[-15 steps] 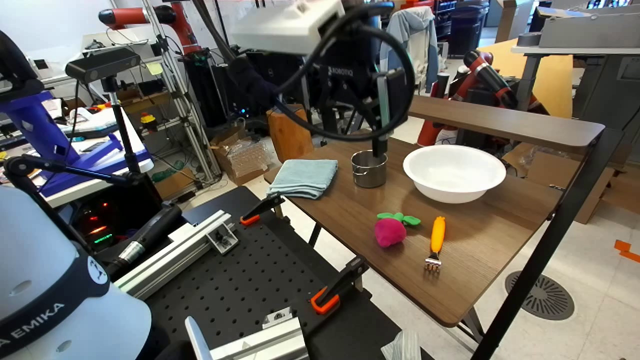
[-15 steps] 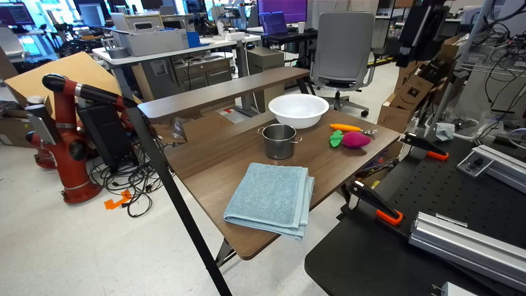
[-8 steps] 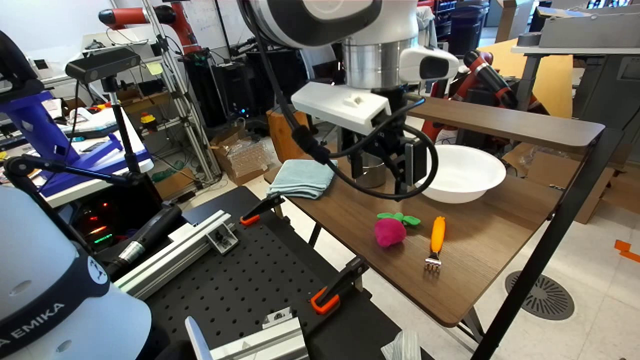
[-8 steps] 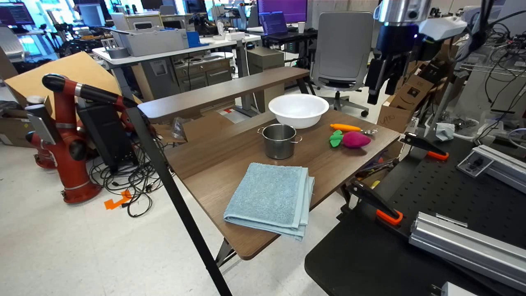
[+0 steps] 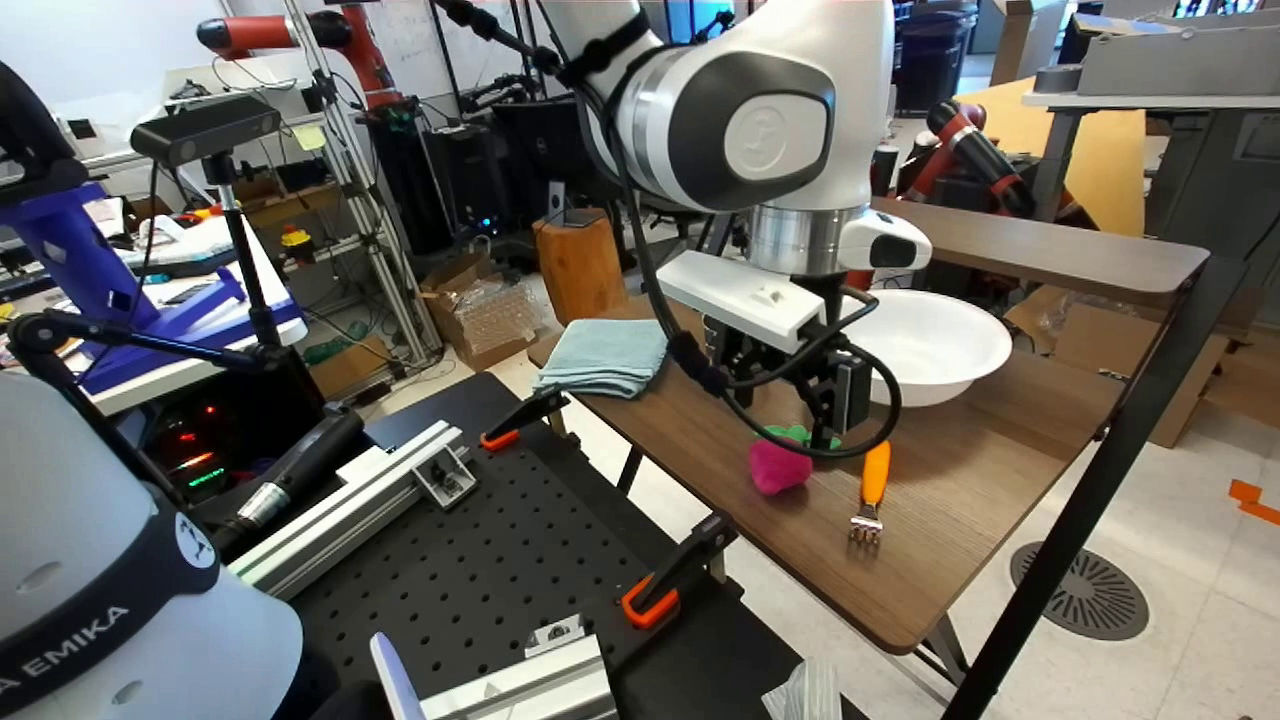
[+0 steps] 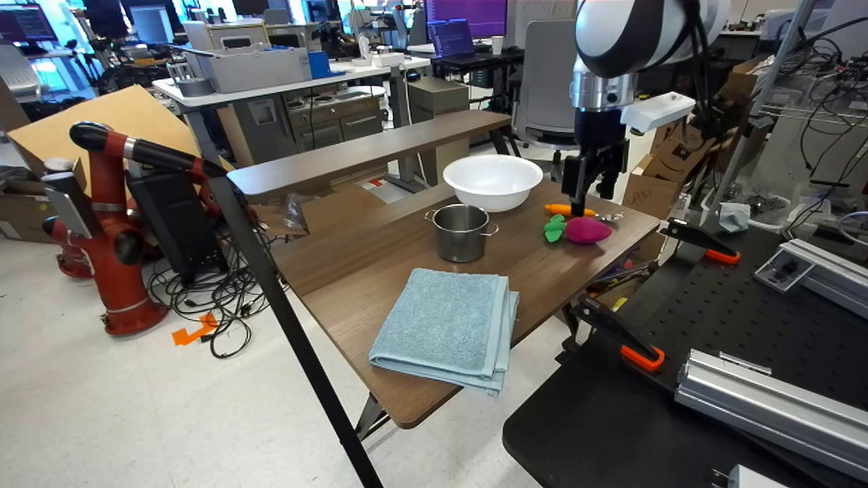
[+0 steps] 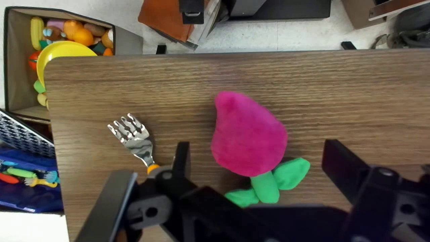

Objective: Move the plush toy from right to left

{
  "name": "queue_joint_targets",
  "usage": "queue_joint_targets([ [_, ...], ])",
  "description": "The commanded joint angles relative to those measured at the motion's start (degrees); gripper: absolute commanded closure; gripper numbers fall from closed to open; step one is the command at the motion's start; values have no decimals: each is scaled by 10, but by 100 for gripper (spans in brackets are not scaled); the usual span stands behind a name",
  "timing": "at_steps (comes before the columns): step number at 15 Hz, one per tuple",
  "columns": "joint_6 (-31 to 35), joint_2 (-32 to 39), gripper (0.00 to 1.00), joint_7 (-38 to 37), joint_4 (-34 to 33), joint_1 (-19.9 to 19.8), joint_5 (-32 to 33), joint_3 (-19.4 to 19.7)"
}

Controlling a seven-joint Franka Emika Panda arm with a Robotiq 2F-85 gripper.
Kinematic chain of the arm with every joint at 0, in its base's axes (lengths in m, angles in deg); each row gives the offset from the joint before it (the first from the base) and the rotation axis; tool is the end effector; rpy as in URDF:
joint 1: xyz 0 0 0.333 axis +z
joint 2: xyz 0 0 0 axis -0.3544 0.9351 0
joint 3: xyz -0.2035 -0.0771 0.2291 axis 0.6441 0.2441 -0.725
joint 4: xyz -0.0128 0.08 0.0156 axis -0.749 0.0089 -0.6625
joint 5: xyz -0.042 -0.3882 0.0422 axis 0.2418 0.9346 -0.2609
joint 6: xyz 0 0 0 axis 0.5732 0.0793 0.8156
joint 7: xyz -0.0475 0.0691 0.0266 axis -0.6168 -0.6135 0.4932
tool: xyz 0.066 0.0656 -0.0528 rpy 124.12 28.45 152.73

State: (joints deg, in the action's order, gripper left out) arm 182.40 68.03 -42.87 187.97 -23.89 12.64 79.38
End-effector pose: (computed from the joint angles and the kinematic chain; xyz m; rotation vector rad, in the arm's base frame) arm 0.4990 -0.0772 0.1479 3.1298 0.0309 -0.1837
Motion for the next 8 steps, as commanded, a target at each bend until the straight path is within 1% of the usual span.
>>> queue_joint_targets([
  [1,-1,52,0,-12,-43,-16,8,-12],
  [5,0,92,0,-26,-70,-8,22,-4],
  [6,2,99,25,-28,-75,-6,26,-3],
  [7,4,104,26,-29,-78,-5,28,-2],
  [8,4,108,34,-30,-81,-5,30,-2],
])
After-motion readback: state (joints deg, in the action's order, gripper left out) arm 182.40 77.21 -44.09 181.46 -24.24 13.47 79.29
